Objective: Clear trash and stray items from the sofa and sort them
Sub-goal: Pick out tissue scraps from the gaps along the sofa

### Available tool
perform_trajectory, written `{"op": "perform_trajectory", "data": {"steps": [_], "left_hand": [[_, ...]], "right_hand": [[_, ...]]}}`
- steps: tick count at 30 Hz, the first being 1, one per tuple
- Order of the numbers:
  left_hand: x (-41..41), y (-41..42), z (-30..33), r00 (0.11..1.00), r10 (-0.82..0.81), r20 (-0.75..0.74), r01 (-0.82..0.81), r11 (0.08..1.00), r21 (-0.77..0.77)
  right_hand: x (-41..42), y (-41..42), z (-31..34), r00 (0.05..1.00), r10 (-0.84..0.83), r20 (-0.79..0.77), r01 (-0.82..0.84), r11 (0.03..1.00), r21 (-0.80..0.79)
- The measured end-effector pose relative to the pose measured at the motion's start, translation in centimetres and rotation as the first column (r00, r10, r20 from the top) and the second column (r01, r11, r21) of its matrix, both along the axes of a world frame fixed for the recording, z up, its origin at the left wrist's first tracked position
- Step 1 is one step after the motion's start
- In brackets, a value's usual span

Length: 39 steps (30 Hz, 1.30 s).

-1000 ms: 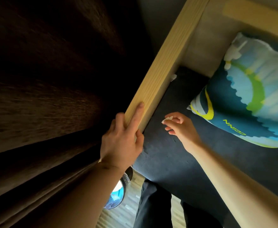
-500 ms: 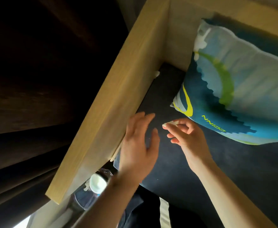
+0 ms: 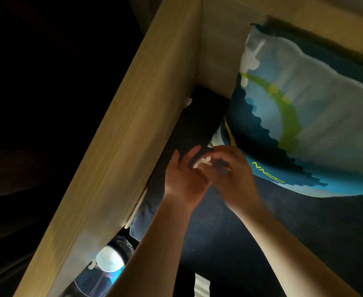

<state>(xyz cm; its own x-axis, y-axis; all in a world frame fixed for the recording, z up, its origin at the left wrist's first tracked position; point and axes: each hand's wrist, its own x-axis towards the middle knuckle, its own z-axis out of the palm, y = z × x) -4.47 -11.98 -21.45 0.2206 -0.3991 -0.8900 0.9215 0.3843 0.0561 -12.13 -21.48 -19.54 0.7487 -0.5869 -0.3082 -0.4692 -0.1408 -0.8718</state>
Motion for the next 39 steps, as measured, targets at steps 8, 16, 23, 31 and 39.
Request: {"op": "perform_trajectory", "data": {"steps": [8, 16, 23, 31, 39], "left_hand": [[2.1, -1.0, 0.6, 0.969, -0.210, 0.130, 0.210, 0.978, 0.011], [4.3, -0.8, -1.7, 0.888, -0.319, 0.331, 0.349, 0.937, -0.034], [6.4, -0.4, -4.9, 0.984, -0.101, 0.146, 0.078, 0.985, 0.154], [6.3, 0.1, -6.4, 0.997, 0.063, 0.051, -0.071, 0.985, 0.157], [5.6, 0.3, -7.0, 0.995, 0.094, 0.027, -0.095, 0.994, 0.061]], "right_hand": [[1.4, 1.1, -1.6, 0.999, 0.044, -0.022, -0.045, 0.997, -0.063], [4.2, 0.5, -4.0, 0.998, 0.032, -0.051, -0.034, 0.999, -0.040], [9.5, -1.8, -7.6, 0.976, -0.131, -0.174, 0.180, 0.936, 0.301], [16.0, -4.2, -15.5, 0.957, -0.046, -0.285, 0.140, 0.937, 0.319], [17.4, -5.0, -18.0, 0.945, 0.036, -0.326, 0.011, 0.990, 0.139]]}}
